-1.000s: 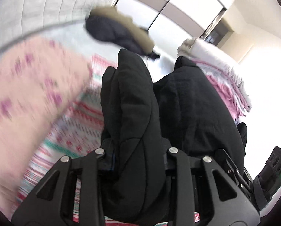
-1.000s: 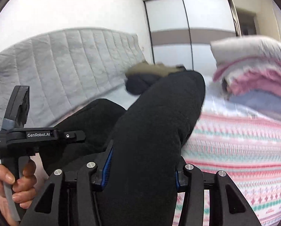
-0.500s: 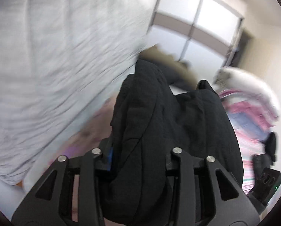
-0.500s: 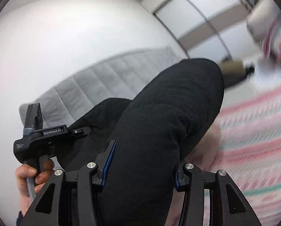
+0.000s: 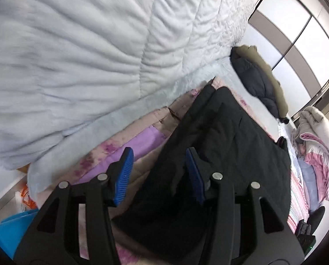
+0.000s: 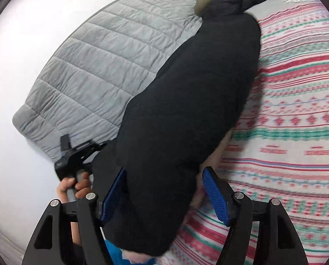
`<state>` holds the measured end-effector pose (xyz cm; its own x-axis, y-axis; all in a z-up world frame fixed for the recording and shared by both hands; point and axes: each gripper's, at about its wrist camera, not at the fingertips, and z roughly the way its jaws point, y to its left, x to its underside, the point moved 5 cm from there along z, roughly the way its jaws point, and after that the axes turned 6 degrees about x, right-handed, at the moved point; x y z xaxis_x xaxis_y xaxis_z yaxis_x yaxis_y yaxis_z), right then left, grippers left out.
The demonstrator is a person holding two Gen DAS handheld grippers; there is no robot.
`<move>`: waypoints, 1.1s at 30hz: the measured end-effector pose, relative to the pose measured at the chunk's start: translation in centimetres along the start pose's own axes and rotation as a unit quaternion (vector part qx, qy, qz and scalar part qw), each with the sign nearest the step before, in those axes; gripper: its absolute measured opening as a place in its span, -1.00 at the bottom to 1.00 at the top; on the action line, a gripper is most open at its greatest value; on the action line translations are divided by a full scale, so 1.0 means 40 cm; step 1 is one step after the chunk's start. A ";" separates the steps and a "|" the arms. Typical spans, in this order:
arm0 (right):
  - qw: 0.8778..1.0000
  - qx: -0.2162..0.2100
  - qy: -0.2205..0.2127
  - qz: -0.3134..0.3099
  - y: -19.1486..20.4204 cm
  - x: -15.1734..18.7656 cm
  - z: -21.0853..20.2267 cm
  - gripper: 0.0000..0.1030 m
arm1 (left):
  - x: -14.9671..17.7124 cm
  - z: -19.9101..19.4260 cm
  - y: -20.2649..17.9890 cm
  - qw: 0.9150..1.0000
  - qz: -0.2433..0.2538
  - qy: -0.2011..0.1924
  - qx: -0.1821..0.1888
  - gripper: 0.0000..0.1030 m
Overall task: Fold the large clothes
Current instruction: 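Carry the bundle onto the pink floral pillow and open both grippers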
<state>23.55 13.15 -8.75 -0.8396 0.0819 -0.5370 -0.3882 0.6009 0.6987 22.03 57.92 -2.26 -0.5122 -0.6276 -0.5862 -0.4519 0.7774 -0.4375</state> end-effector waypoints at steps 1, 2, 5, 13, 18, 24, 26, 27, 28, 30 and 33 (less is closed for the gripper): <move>1.000 0.005 -0.004 -0.001 -0.008 0.003 -0.018 0.41 | 0.002 -0.012 0.013 1.000 -0.008 -0.002 -0.004 -0.01; 1.000 0.010 -0.006 0.002 -0.021 0.005 -0.036 0.41 | 0.010 -0.030 0.027 1.000 -0.019 -0.007 -0.014 -0.01; 1.000 0.007 -0.002 0.013 -0.025 0.000 -0.059 0.41 | 0.059 -0.085 0.030 0.999 -0.029 -0.014 -0.003 -0.01; 1.000 0.020 0.000 -0.022 -0.008 0.033 -0.131 0.41 | 0.214 -0.273 -0.090 0.997 -0.004 -0.066 -0.031 0.11; 0.986 0.048 -0.004 -0.159 0.091 0.065 -0.244 0.41 | 0.401 -0.370 -0.220 0.993 0.053 -0.096 -0.030 0.45; 0.951 0.064 -0.024 -0.300 0.194 0.117 -0.387 0.44 | 0.616 -0.419 -0.310 0.991 0.075 -0.102 -0.052 0.61; 0.944 0.069 -0.041 -0.321 0.205 0.137 -0.432 0.59 | 0.667 -0.432 -0.336 0.984 0.093 -0.119 -0.091 0.64; 0.942 0.068 -0.049 -0.324 0.203 0.146 -0.448 0.61 | 0.690 -0.440 -0.349 0.981 0.101 -0.128 -0.106 0.65; 0.942 0.062 -0.056 -0.324 0.197 0.157 -0.463 0.62 | 0.710 -0.441 -0.362 0.978 0.112 -0.134 -0.118 0.65; 0.944 0.050 -0.059 -0.321 0.175 0.180 -0.481 0.64 | 0.747 -0.438 -0.388 0.973 0.132 -0.137 -0.134 0.72; 0.941 0.064 -0.039 -0.329 0.141 0.195 -0.481 0.64 | 0.794 -0.431 -0.425 0.966 0.145 -0.142 -0.159 0.73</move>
<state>7.50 1.89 0.11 -0.4003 -0.2869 -0.8703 -0.7615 0.6325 0.1418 0.84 24.08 -1.69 -0.4498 -0.3137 -0.8362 -0.5438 0.8389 -0.0222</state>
